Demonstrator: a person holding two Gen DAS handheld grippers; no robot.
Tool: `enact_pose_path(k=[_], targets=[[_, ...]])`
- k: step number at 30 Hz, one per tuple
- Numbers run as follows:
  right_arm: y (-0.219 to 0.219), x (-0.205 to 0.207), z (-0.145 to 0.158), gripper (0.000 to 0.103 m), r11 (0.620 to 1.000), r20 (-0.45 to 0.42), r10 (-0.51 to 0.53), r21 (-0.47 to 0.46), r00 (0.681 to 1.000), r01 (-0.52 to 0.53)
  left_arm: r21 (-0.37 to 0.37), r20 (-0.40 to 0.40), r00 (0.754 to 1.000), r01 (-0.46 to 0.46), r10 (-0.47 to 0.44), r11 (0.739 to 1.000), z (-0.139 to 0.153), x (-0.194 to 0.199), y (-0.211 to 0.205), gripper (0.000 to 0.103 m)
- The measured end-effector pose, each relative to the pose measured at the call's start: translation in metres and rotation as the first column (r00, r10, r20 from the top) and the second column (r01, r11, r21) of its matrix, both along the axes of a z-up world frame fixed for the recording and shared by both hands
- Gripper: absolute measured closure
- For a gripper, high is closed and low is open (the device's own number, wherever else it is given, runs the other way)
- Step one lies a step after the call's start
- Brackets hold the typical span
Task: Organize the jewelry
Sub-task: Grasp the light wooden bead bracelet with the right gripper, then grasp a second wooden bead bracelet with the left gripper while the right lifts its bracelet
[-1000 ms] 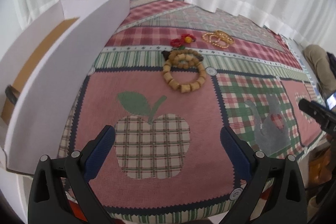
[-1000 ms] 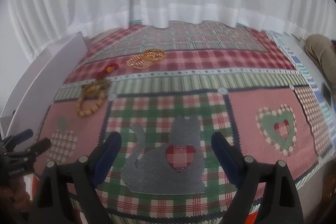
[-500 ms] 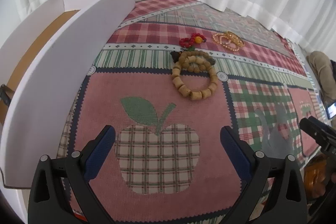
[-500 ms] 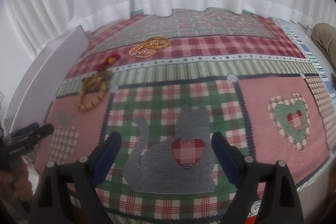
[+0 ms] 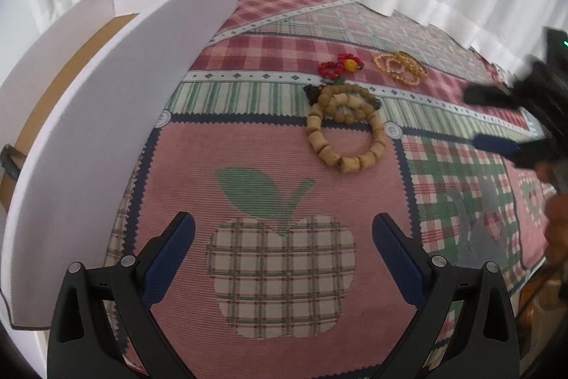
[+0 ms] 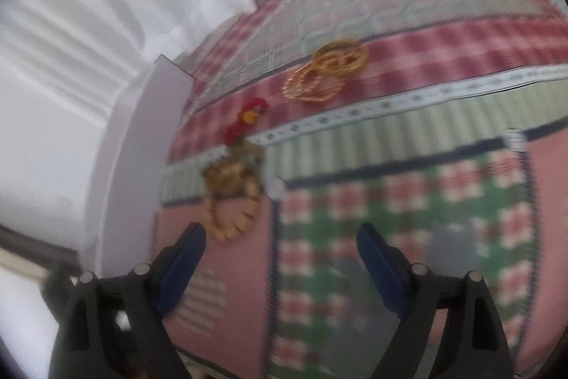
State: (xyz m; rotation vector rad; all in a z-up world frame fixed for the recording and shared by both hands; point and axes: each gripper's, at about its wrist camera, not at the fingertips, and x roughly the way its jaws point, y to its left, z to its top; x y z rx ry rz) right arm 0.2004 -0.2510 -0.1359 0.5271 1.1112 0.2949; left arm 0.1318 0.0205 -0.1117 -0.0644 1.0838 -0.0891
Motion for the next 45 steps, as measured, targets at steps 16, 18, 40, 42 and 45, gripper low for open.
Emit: enact_pose_path(k=[16,18,40,42,45], targets=[[0.067,0.085,-0.054,0.088,1.000,-0.170,-0.030,-0.002,0.985,0.030,-0.018,-0.017,1.000,-0.022,0.021,1.000,-0.009,0.008,0.012,0.003],[0.065,0.087,-0.053,0.089,0.999,-0.143,-0.044,-0.024,0.989,0.041,-0.011,-0.017,1.000,-0.017,0.017,1.000,-0.009,0.008,0.011,0.003],[-0.016,-0.022,0.013,0.089,0.970,0.195,-0.059,-0.220,0.979,0.102,0.138,-0.058,0.995,0.090,-0.082,0.986,-0.041,0.086,-0.049,0.066],[-0.016,-0.029,0.014,0.089,0.969,0.207,-0.052,-0.226,0.977,0.100,0.123,-0.062,0.992,0.116,-0.109,0.986,-0.039,0.083,-0.051,0.091],[-0.015,-0.036,0.017,0.089,0.972,0.212,-0.039,-0.219,0.976,0.087,0.035,-0.058,0.992,0.114,-0.112,0.993,-0.028,0.078,-0.043,0.091]])
